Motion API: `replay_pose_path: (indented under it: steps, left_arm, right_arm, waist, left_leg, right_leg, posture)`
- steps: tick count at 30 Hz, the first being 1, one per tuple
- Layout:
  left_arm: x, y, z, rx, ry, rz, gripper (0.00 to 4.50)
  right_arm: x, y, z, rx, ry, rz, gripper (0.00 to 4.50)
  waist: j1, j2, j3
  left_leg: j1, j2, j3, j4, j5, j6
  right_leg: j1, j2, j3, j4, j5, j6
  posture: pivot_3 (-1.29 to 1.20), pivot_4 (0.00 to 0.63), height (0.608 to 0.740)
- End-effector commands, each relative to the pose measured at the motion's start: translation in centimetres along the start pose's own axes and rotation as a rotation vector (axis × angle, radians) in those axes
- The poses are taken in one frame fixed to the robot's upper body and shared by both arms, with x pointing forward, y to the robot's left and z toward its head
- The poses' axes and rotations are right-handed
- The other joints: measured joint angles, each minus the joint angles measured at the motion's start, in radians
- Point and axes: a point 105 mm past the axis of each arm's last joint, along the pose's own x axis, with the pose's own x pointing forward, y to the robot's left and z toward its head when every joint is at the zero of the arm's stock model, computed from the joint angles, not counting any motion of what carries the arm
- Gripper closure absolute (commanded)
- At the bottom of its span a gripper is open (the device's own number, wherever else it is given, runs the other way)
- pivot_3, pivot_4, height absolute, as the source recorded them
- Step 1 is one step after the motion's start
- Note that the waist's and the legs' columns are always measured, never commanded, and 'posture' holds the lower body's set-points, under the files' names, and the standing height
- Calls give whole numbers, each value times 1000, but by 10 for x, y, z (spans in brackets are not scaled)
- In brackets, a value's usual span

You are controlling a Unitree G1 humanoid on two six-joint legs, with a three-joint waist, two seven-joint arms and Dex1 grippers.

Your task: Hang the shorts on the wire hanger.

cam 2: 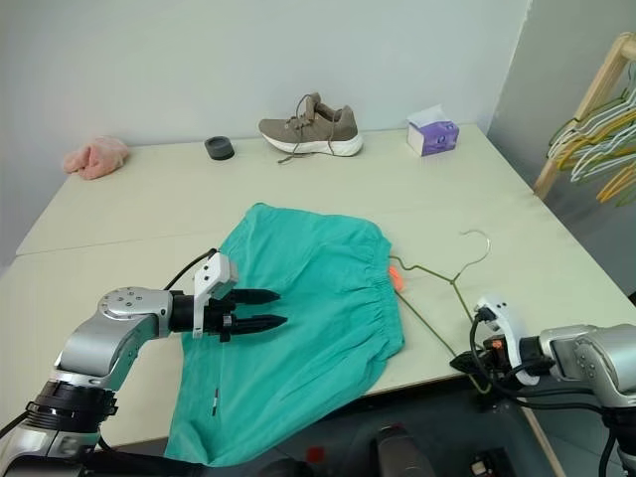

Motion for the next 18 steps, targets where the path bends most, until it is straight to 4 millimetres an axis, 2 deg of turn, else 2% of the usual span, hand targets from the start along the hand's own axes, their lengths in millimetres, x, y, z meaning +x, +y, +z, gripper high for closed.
replay_pose_path:
  steps: [1,6,13,18]
  left_arm:
    - [-5,2,11,46,-31,17,1687]
    - [-6,3,10,49,-30,28,1687]
    - [-2,2,11,61,-37,24,1687]
    - [-2,2,11,68,-42,33,1687]
  right_arm:
    - [-8,13,17,-76,-32,34,4500]
    - [-8,19,23,-112,-25,43,4500]
    - [17,0,33,62,-20,20,4500]
    - [32,2,37,111,11,69,4500]
  waist:
    - [0,0,0]
    - [0,0,0]
    - [1,0,0]
    - [3,-1,0]
  left_leg:
    - [0,0,0,0,0,0]
    - [0,0,0,0,0,0]
    - [0,0,0,0,0,0]
    - [-2,0,0,0,0,0]
  right_leg:
    - [0,0,0,0,0,0]
    - [0,0,0,0,0,0]
    - [0,0,0,0,0,0]
    - [-1,0,0,-1,0,0]
  posture:
    - [-229,98,740]
    - [-226,95,740]
    - [-208,93,740]
    - [-194,91,740]
